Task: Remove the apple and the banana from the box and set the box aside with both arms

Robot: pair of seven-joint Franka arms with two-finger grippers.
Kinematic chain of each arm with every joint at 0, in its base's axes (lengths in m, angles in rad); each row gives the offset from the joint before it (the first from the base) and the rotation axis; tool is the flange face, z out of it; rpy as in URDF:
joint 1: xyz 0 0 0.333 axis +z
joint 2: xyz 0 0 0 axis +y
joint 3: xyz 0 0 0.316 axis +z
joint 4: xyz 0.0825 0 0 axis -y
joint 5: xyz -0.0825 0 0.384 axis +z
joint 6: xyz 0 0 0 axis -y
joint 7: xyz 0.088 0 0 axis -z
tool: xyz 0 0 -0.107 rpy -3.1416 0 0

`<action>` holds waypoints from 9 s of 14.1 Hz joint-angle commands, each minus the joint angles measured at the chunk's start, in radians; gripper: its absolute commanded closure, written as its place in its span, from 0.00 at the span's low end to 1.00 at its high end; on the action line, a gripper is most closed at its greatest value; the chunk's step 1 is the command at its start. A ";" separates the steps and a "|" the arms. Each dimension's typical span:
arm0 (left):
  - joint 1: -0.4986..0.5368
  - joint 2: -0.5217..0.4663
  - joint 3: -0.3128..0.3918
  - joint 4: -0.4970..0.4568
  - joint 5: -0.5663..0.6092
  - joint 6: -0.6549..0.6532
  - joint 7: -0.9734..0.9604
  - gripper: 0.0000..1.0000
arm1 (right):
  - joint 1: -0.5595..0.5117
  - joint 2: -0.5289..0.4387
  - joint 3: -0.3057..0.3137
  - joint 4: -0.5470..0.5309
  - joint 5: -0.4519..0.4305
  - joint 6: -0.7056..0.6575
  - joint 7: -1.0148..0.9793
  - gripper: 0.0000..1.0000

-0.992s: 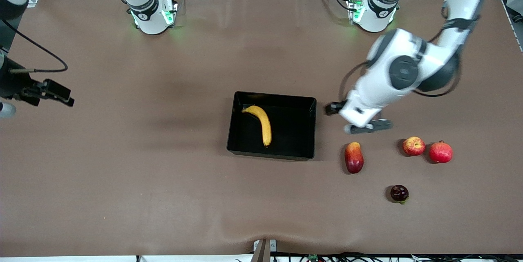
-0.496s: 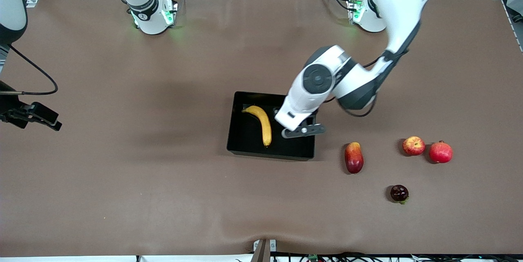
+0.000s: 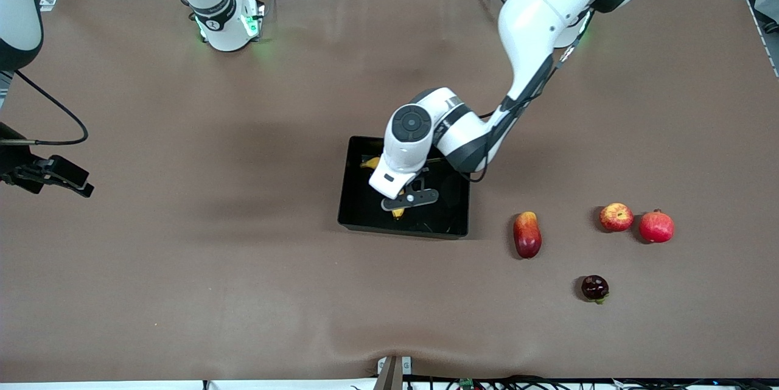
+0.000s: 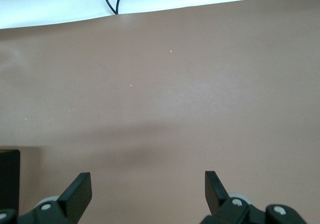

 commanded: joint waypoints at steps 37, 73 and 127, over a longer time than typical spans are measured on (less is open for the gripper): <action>0.412 -0.611 0.078 -0.516 -0.109 -0.253 0.644 1.00 | 0.411 0.398 0.013 0.014 0.152 0.077 0.120 0.00; 0.628 -0.581 -0.006 -0.290 0.116 -0.471 0.817 0.00 | 0.041 0.274 0.010 -0.061 0.065 0.054 -0.051 1.00; 0.500 -0.991 0.267 -0.248 -0.217 -0.773 1.020 0.00 | 0.039 -0.240 0.002 -0.135 0.000 -0.339 0.067 0.00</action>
